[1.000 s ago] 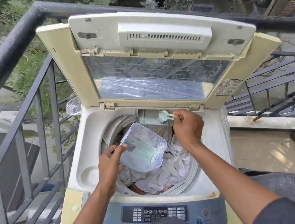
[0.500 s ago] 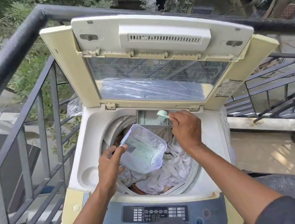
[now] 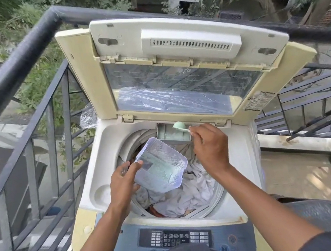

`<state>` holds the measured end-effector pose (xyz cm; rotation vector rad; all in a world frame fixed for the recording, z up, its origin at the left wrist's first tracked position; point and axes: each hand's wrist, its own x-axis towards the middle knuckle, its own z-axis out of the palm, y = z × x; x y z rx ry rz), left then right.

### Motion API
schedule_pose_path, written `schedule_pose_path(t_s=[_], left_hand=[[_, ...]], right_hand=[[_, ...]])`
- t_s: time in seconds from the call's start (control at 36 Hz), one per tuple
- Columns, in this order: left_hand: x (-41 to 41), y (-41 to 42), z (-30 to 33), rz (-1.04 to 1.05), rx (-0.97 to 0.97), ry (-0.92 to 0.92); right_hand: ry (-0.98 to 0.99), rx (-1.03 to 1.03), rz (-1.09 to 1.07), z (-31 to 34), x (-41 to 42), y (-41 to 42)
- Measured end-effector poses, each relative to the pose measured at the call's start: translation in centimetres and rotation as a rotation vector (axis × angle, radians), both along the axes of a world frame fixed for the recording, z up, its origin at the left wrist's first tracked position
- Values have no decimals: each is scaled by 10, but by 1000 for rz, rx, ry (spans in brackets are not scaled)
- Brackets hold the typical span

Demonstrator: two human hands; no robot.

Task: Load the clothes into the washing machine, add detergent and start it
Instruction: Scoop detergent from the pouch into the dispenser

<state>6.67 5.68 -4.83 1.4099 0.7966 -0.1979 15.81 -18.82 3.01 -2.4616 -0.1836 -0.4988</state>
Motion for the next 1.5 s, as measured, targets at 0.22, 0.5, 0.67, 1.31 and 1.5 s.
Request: schedule_pose_path(t_s=[0.22,0.5,0.67,1.31,1.5], left_hand=[[-9,1,12,-43,49,-72],[-16,1,25,-225,166,-146],[-17,1,30,-229,181,-152],[-16,-5,34,-140,199,-140],[-12,-5,28,-60,174,-94]], right_hand=[[106,200,84,4,-45,1],[277,-387,297,-18,-66,35],[362,-438,305,-21,-68,47],[718,300,-66,-30,-66,41],[763,553,-224,-30,-58,16]])
